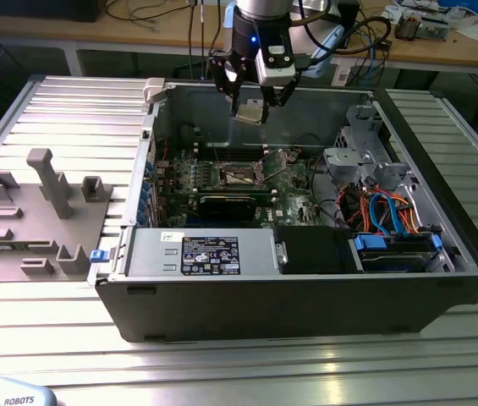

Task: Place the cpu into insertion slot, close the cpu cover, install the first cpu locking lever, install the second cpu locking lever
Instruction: 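Place the cpu into insertion slot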

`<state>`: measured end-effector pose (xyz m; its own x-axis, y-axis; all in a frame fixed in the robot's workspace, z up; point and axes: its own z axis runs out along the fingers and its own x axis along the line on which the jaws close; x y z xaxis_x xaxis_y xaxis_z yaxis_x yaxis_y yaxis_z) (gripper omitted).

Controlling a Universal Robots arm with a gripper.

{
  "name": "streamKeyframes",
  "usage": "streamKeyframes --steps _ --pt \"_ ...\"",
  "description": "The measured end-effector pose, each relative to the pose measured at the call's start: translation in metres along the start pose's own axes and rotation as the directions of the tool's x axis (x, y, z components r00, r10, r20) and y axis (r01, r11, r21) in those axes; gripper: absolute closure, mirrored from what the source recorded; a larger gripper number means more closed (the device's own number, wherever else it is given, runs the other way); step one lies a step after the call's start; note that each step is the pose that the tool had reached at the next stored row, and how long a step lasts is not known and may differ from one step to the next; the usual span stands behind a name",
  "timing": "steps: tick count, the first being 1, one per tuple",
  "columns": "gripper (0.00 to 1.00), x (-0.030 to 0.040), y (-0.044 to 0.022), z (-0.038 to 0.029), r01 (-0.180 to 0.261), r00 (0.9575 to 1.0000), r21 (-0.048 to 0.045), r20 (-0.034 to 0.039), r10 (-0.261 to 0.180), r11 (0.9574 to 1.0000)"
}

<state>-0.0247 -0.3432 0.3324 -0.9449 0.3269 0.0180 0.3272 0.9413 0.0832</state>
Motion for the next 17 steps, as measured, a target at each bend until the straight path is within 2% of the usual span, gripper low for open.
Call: streamKeyframes --steps 17 --pt "0.46 0.0000 0.0000 0.0003 -0.019 0.9998 -0.0004 0.0016 0.019 0.9998"
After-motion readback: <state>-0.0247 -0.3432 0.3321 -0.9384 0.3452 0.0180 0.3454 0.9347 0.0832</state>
